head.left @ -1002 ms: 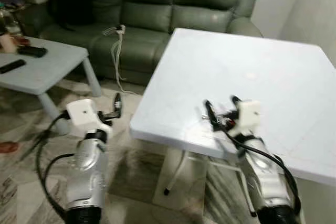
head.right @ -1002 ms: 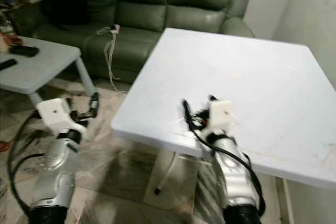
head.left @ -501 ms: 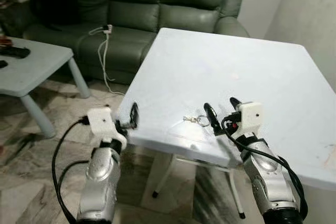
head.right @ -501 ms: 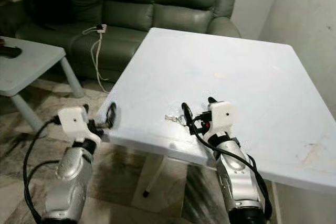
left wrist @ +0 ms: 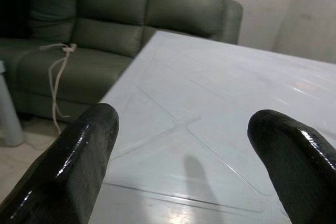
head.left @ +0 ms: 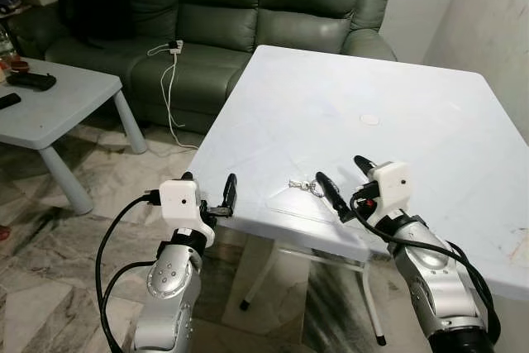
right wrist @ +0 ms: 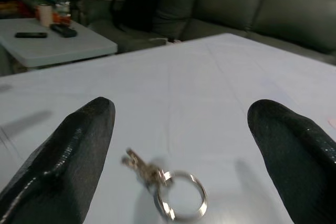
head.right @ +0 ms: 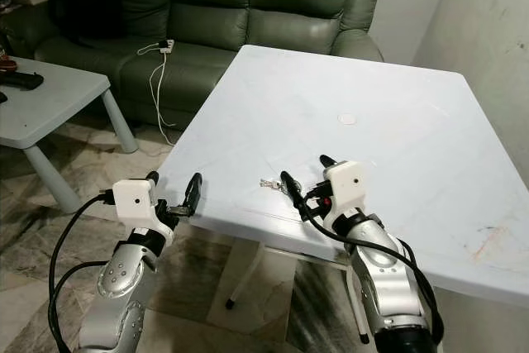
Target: Hang keys on a hook
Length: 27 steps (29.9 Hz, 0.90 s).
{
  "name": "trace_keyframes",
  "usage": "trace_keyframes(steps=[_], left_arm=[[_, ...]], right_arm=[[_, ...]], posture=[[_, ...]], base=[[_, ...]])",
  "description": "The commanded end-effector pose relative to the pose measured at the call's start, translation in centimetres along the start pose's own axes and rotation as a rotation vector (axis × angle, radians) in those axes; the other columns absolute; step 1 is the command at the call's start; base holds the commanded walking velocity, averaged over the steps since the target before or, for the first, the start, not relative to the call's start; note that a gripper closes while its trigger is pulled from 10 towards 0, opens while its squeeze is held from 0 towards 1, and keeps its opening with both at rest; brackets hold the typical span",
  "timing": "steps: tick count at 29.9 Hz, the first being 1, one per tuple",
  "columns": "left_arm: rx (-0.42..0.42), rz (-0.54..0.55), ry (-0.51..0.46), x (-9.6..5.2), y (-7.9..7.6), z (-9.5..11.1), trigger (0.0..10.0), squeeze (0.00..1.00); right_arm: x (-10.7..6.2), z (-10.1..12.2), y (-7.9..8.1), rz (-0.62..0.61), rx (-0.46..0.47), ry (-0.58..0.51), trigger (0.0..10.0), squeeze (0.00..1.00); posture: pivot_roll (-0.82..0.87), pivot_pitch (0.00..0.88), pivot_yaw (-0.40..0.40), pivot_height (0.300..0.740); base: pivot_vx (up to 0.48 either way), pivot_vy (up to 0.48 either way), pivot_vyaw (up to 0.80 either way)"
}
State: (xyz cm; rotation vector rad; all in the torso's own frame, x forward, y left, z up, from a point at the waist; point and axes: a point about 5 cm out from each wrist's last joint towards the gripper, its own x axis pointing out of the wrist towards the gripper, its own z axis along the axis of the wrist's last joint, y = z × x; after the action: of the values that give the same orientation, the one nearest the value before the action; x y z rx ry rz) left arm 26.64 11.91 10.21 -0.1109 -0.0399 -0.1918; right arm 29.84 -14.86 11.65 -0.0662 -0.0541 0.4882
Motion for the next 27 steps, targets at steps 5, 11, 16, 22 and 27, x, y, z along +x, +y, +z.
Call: trace_keyframes(steps=[5,11,16,22,27], left_arm=[[0.02,-0.095,0.021,-0.4,-1.7,0.0,10.0,0.0],[0.019,-0.132,0.044,-1.2,-2.5,-0.3,10.0,0.0],[0.014,-0.144,0.065,-1.9,-2.8,-0.3,10.0,0.0],[0.008,-0.148,0.076,-2.4,-3.0,-0.1,10.0,0.0],[0.001,-0.153,0.084,-2.6,-3.1,0.0,10.0,0.0]], right_arm=[[1.4,0.3,-0.3,0.012,-0.017,0.032,10.0,0.0],[3.2,0.8,-0.1,0.025,-0.028,0.048,10.0,0.0],[3.7,0.5,-0.4,0.067,-0.058,0.073,10.0,0.0],[3.6,-0.3,-0.8,0.088,-0.094,0.118,10.0,0.0],[3.5,-0.8,-1.3,0.094,-0.118,0.144,10.0,0.0]], posture=[[0.03,0.043,-0.078,0.74],[0.03,0.075,-0.073,0.74],[0.04,0.107,-0.07,0.74],[0.04,0.131,-0.07,0.74],[0.04,0.138,-0.069,0.74]], base=[[0.0,0.0,0.0],[0.0,0.0,0.0],[0.0,0.0,0.0],[0.0,0.0,0.0],[0.0,0.0,0.0]])
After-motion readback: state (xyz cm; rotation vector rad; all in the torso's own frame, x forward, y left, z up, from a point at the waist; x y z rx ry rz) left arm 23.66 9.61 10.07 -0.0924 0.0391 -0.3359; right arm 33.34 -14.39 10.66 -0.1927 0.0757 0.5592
